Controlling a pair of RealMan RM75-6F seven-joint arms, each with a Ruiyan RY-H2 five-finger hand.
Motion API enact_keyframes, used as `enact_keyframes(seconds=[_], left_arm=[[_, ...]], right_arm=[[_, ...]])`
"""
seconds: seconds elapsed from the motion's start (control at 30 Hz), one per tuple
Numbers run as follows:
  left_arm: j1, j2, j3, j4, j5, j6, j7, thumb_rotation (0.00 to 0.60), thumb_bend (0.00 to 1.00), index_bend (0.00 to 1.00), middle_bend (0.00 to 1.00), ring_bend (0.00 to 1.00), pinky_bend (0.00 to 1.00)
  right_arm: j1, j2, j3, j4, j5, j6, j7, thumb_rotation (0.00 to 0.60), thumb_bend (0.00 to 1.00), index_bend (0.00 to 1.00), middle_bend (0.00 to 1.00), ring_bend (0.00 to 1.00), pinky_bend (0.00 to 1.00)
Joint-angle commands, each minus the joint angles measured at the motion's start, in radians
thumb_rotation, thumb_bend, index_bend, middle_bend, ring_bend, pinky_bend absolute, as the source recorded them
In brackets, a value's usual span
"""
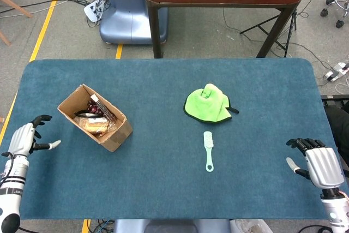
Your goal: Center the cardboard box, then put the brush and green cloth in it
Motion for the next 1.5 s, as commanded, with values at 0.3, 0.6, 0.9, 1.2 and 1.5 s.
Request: enact_keyframes(seconds=[0.3,0.6,0.9,1.2,1.5], left_arm=[[-0.038,-0.002,0.0,-0.001,0.026,-0.02,-0.008,0.6,0.06,0.25,0.27,0.24,0.44],[-0.073,-0.016,-0.008,0.023,0.024,-0.045,-0.024,0.6,0.07,0.24,0.27,0.24,0.43],[-0.101,-0.028,-0.012,0.043,0.007,-0.072,-0.029,0.6,0.07,0.22,0.27,0.2,0.38],[-0.126,-0.042,-0.022,0.077,-0.056,-0.112,-0.02,0.6,0.07,0.2,0.26,0.18,0.38],[-0.14,-0.041,-0.033,0.106,-0.055,-0.163,-0.096,0.6,0.06,0.11,0.17,0.1,0.31]], right_arm=[[0.001,-0.001,-0.001,0.001,-0.002,-0.002,-0.001,0.6,0.24,0.42,0.48,0.43,0.48],[0.002,-0.001,-0.001,0.0,-0.003,-0.005,0.0,0.6,0.24,0.42,0.48,0.43,0.48],[0.004,-0.001,-0.002,0.001,-0.004,-0.01,-0.001,0.6,0.24,0.42,0.48,0.43,0.48],[0.006,-0.001,-0.002,0.002,-0.005,-0.013,0.002,0.6,0.24,0.42,0.48,0.43,0.48],[0.01,-0.002,-0.003,0.004,-0.004,-0.021,0.001,0.6,0.24,0.42,0.48,0.43,0.48]])
